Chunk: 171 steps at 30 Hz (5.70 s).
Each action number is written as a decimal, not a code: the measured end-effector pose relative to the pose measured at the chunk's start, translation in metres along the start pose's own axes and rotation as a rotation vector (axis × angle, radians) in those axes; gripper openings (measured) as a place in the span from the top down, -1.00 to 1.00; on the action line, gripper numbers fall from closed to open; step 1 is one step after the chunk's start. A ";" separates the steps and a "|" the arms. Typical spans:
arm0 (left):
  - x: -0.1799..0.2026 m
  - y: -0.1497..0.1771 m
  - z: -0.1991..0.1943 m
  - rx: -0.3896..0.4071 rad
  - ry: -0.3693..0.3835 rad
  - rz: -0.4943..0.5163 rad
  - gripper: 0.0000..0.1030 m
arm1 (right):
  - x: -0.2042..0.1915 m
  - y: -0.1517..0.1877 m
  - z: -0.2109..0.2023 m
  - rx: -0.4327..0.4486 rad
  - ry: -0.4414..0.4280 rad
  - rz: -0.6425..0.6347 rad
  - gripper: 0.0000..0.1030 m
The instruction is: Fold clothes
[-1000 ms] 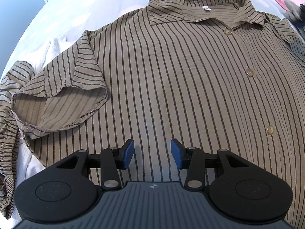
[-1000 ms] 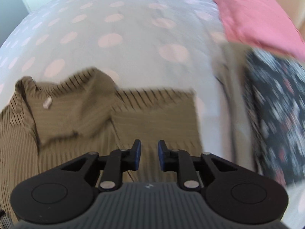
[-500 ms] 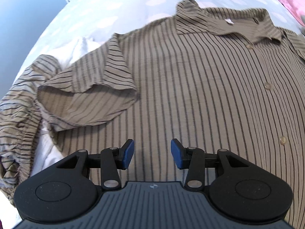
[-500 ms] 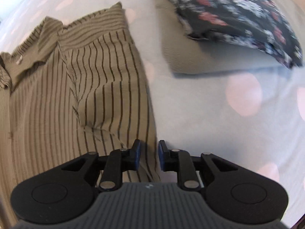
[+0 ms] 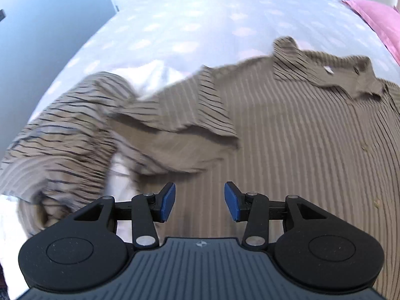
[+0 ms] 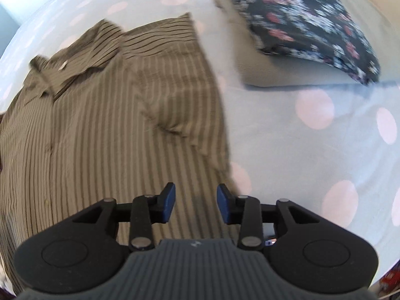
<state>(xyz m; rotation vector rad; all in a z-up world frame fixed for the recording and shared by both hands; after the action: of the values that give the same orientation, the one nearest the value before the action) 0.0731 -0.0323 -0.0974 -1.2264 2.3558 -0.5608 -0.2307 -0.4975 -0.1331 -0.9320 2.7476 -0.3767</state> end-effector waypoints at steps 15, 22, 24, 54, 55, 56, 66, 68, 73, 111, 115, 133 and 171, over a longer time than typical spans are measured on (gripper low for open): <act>-0.048 -0.047 0.054 -0.038 0.102 -0.268 0.20 | -0.056 -0.015 0.028 -0.032 -0.023 -0.119 0.12; -0.046 -0.048 0.099 -0.085 0.121 -0.396 0.22 | -0.054 -0.019 0.040 -0.052 -0.015 -0.128 0.10; -0.044 -0.050 0.107 -0.083 0.113 -0.399 0.67 | -0.052 -0.021 0.044 -0.059 -0.006 -0.129 0.10; -0.112 -0.116 0.097 0.033 0.130 -0.509 0.40 | -0.051 -0.020 0.073 -0.108 0.058 -0.192 0.08; -0.108 -0.114 0.094 0.033 0.143 -0.499 0.29 | -0.051 -0.019 0.073 -0.107 0.057 -0.194 0.07; -0.104 -0.112 0.093 0.027 0.149 -0.480 0.26 | -0.052 -0.019 0.072 -0.106 0.056 -0.194 0.07; -0.068 -0.096 0.109 -0.048 0.053 -0.280 0.82 | -0.055 -0.018 0.066 -0.093 0.052 -0.204 0.07; -0.069 -0.101 0.108 -0.026 0.047 -0.263 0.98 | -0.055 -0.019 0.065 -0.088 0.053 -0.209 0.07; -0.077 -0.132 0.080 0.066 0.082 -0.292 0.99 | -0.056 -0.019 0.064 -0.083 0.053 -0.215 0.07; 0.151 -0.178 0.073 -0.098 0.460 -0.065 -0.04 | -0.066 -0.020 0.036 -0.026 -0.013 -0.237 0.07; 0.155 -0.173 0.073 -0.174 0.540 -0.043 -0.05 | -0.068 -0.019 0.037 -0.031 -0.012 -0.240 0.07; 0.108 -0.203 0.129 -0.111 0.234 -0.075 0.04 | -0.064 -0.015 0.049 -0.062 0.002 -0.231 0.07; 0.047 -0.231 0.206 -0.092 -0.108 -0.120 0.99 | -0.053 -0.029 0.067 -0.082 0.014 -0.196 0.06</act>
<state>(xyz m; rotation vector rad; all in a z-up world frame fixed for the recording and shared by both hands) 0.3128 -0.2254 -0.1542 -1.4108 2.2513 -0.4170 -0.1546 -0.4986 -0.1811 -1.2296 2.7098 -0.3049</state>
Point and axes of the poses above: each gripper's, at about its wrist camera, not at the fingertips, and z roughly the way its jaws point, x to its right, y to its underside, the point moved 6 cm from there along z, roughly the way its jaws point
